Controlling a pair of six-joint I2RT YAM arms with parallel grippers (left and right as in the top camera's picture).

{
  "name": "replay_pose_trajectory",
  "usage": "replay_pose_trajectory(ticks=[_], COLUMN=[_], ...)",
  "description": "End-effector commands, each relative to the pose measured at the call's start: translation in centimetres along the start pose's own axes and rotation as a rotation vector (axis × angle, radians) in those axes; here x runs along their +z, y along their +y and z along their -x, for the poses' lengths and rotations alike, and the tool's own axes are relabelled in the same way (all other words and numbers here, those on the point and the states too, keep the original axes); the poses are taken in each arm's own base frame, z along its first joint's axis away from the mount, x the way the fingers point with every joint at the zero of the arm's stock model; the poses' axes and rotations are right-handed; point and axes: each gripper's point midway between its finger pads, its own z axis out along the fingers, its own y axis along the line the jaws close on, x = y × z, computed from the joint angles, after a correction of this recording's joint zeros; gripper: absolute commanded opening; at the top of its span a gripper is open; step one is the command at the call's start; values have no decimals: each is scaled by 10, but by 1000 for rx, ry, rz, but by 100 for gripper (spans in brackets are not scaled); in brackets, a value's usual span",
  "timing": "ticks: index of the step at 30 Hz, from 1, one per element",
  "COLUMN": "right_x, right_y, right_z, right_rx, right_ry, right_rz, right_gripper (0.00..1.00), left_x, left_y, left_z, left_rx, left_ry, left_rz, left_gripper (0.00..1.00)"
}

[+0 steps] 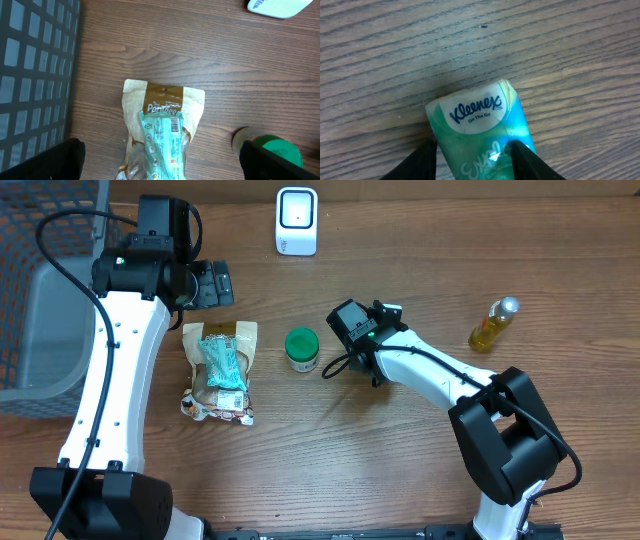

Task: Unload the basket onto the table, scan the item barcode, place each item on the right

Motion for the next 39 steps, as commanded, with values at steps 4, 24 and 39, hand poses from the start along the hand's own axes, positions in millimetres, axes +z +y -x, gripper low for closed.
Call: replay_pose_trajectory(ticks=[4, 24, 39], right_x=[4, -16, -16], right_y=[-5, 15, 16], right_z=[-1, -1, 0], right_rx=[-21, -174, -170], right_ry=[-1, 73, 68], right_rz=[-24, 88, 91], right_gripper=[46, 50, 50], left_x=[-6, -6, -6], left_y=[-2, -2, -2], left_z=[7, 7, 7], left_rx=[22, 22, 22], left_ry=[-27, -27, -27], left_rz=[-1, -1, -1], left_gripper=[100, 100, 100])
